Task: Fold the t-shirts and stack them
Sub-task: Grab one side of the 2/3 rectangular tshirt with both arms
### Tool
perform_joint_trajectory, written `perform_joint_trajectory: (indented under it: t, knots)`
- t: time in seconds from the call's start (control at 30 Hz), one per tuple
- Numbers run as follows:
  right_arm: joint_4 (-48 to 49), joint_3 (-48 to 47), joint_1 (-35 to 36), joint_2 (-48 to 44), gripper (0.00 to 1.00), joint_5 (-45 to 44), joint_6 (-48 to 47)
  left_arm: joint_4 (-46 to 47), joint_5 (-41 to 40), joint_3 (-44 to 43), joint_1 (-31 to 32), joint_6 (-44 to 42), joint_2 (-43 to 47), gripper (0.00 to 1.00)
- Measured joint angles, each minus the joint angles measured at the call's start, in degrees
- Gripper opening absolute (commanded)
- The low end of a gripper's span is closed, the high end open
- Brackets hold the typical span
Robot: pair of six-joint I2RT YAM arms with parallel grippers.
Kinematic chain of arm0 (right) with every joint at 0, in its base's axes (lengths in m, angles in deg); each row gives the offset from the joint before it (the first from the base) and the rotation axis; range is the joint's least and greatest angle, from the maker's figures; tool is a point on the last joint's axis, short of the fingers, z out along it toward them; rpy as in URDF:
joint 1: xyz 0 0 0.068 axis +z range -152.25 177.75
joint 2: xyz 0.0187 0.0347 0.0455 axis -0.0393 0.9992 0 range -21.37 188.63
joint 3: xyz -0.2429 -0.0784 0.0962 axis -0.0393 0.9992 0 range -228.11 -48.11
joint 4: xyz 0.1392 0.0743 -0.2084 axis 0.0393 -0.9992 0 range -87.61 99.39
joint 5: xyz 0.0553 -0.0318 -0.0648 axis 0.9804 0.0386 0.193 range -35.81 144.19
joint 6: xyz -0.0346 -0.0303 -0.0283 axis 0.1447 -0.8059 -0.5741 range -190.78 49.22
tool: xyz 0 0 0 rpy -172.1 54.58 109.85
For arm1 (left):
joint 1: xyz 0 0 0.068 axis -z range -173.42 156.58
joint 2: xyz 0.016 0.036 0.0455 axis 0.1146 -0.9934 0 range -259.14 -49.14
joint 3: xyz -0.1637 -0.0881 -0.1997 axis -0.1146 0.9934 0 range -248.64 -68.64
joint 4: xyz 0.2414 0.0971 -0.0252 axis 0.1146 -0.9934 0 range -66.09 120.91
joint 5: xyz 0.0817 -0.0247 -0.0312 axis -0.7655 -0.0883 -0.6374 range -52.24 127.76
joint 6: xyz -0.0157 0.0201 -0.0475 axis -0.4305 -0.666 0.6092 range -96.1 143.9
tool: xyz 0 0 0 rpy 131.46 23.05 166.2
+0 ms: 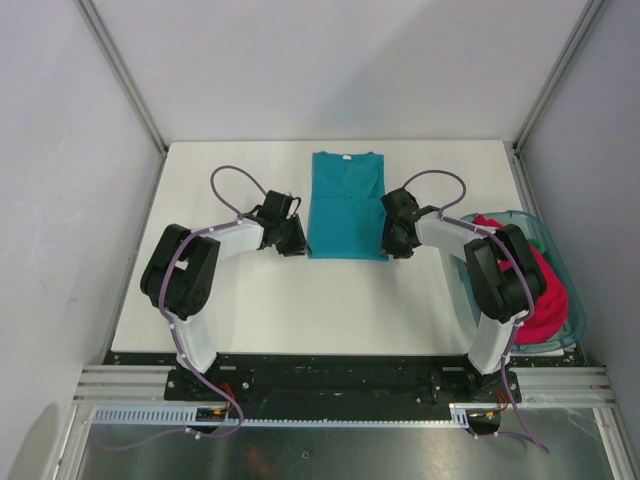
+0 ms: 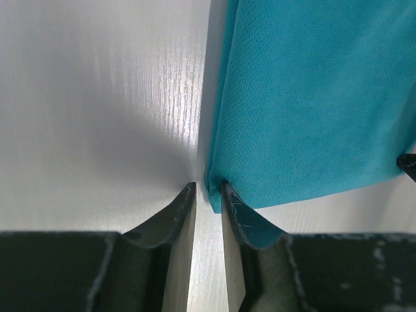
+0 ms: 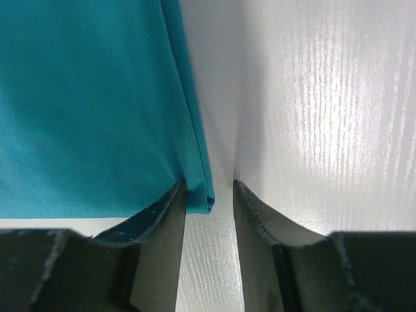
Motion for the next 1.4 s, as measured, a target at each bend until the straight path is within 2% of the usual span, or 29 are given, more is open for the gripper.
perform_joint_trajectory:
  t: [0.3, 0.43, 0.63, 1.17, 1.4]
  knots:
    - [0.42, 0.33, 1.14, 0.0, 0.32, 0.17, 1.22, 0.02, -0.04, 0.0, 0.02, 0.0, 0.02, 0.29]
    - [0.76, 0.55, 1.11, 0.0, 0.15, 0.2, 1.57, 0.02, -0.09, 0.02, 0.04, 0.0, 0.02, 0.29]
    - [1.95, 1.03, 0.63, -0.02, 0.01, 1.38, 2.54, 0.02, -0.39, 0.5, 0.26, 0.04, 0.48, 0.32]
    - [2.19, 1.27, -0.26, -0.13, 0.0, 2.99, 2.56, -0.2, -1.68, 0.92, 2.21, 1.55, 1.03, 0.31]
    - [2.19, 1.27, -0.46, -0.13, 0.0, 3.3, 2.56, -0.39, -1.92, 0.92, 2.82, 2.25, 1.01, 0.24]
